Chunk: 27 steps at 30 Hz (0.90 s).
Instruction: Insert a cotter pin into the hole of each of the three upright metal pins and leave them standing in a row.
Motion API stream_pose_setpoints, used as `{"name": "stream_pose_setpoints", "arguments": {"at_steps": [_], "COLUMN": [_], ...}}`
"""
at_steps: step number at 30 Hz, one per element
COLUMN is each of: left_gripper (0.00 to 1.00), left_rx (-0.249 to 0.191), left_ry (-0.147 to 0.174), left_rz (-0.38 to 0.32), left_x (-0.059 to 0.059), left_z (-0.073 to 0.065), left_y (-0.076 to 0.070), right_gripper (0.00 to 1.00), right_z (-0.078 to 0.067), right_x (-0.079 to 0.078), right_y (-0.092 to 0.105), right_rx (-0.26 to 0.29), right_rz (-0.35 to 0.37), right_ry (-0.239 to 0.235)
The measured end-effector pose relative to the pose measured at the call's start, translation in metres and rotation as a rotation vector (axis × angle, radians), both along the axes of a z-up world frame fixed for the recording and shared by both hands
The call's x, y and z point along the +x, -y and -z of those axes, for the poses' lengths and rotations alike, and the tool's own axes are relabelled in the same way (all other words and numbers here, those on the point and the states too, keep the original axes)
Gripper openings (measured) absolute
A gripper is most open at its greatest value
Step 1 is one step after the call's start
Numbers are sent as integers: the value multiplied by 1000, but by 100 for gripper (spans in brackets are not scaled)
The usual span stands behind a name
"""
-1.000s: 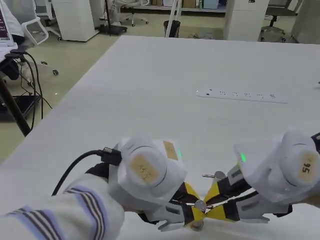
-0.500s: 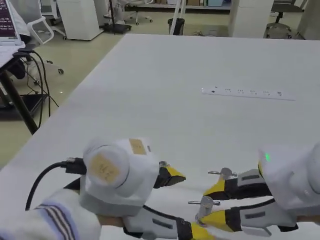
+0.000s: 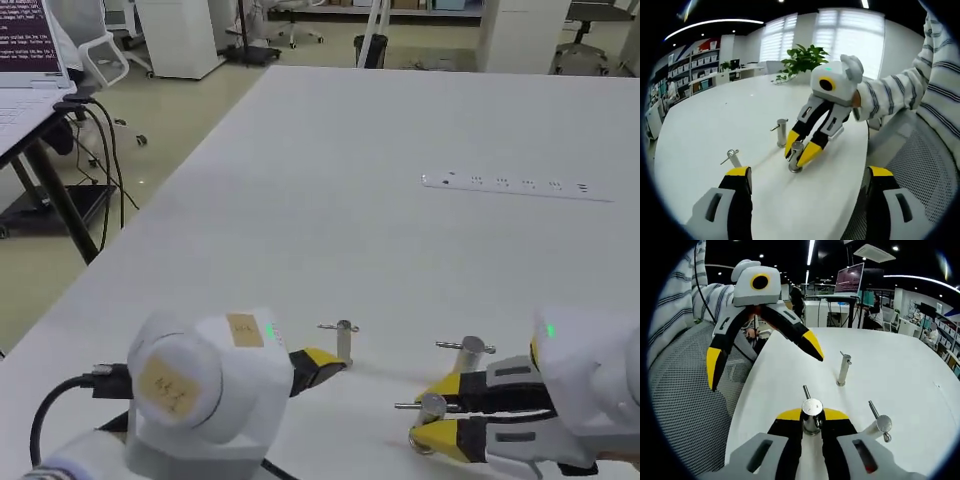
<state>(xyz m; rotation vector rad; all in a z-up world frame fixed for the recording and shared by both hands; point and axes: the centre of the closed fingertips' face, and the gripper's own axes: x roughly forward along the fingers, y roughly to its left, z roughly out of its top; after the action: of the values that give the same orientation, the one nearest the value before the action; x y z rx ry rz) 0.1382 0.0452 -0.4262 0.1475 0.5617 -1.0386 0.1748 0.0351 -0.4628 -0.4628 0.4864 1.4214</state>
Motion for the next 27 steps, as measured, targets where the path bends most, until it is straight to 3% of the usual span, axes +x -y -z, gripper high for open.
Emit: {"name": "stream_pose_setpoints", "arguments": {"at_steps": [5, 8, 10, 11, 17, 21, 27], "left_gripper": [94, 94, 94, 94, 94, 94, 93], "left_rx": [-10, -2, -4, -24, -23, -27, -19], "left_ry": [4, 4, -14, -37, -36, -33, -43], "left_rz": [-11, -13, -19, -26, -66, -89, -117], "left_x": [3, 3, 2, 1, 3, 5, 8], "left_z": [-3, -1, 0, 0, -1, -3, -1], "left_y": [0, -3, -5, -5, -16, -23, -31], "right_gripper": [8, 8, 8, 8, 8, 8, 8], "right_z": [-4, -17, -27, -33, -58, -61, -45], "right_x": [-10, -13, -12, -11, 8, 26, 48], "right_y": [2, 11, 20, 26, 60, 81, 105], "right_rx": [1, 27, 33, 37, 33, 25, 7], "right_rz": [-37, -55, -60, -64, -42, 7, 75], "right_ry": [28, 14, 12, 13, 59, 72, 68]}}
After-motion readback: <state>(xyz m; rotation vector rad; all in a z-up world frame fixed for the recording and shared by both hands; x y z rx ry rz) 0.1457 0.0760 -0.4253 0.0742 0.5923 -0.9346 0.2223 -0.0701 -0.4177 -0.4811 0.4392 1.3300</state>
